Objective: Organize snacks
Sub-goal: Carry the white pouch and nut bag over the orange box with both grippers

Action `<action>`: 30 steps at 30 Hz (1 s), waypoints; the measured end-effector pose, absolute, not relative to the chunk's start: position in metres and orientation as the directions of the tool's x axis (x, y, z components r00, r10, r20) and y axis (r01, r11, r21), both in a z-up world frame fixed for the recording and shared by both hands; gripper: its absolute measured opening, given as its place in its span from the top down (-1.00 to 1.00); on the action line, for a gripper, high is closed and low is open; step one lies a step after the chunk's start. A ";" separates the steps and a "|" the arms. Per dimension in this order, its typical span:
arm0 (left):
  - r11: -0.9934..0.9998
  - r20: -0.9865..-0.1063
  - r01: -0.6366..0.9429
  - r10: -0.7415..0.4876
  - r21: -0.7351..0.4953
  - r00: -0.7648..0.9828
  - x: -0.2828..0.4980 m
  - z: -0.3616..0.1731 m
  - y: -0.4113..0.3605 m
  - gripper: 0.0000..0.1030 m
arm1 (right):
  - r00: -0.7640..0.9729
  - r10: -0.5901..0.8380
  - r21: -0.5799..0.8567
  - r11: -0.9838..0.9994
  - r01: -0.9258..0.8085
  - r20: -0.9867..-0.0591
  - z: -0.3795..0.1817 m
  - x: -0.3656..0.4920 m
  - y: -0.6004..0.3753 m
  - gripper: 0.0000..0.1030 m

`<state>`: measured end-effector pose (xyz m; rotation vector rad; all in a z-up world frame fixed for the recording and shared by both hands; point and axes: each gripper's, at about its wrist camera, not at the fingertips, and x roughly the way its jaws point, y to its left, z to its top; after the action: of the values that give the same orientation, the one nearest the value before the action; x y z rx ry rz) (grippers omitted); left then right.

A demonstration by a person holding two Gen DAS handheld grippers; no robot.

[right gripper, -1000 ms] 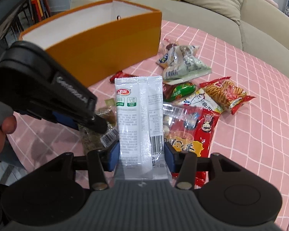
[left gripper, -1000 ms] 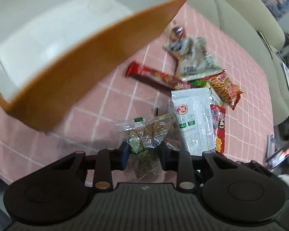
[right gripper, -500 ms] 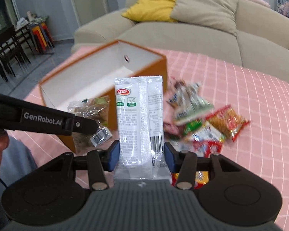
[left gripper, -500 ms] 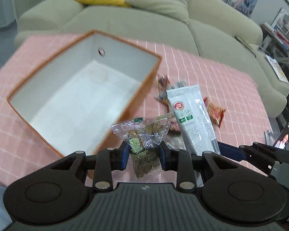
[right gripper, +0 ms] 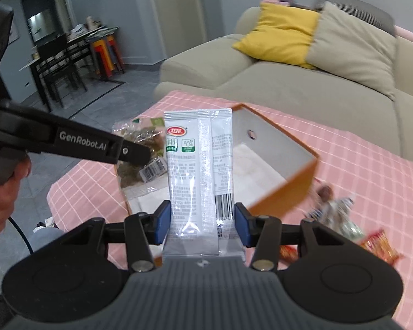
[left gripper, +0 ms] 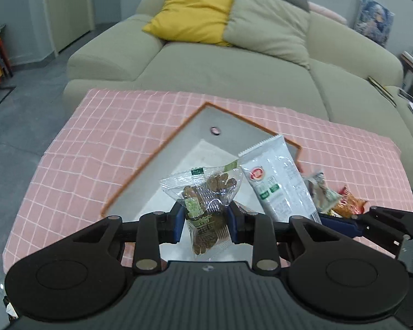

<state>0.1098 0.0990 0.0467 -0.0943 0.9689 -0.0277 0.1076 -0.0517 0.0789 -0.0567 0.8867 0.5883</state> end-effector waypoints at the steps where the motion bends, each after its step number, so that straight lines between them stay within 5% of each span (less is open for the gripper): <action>1: 0.996 -0.831 -0.032 -0.049 -0.080 0.555 0.115 0.044 0.100 0.32 | 0.478 0.460 0.182 0.835 -0.519 -0.748 0.078 0.114 -0.044 0.10; 14: 0.995 -0.936 -0.044 0.096 0.086 0.338 0.174 -0.009 0.123 0.33 | 0.348 0.353 0.068 0.781 -0.620 -0.869 0.024 0.185 0.030 0.10; 30: 0.983 -0.967 0.067 0.157 0.173 0.198 0.204 -0.068 0.116 0.33 | 0.189 0.280 0.079 0.725 -0.684 -0.941 -0.037 0.210 0.053 0.10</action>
<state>0.2038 0.1161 -0.0676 0.1919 1.3723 0.0639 0.2101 0.0530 -0.0366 -0.4019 1.2017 0.7040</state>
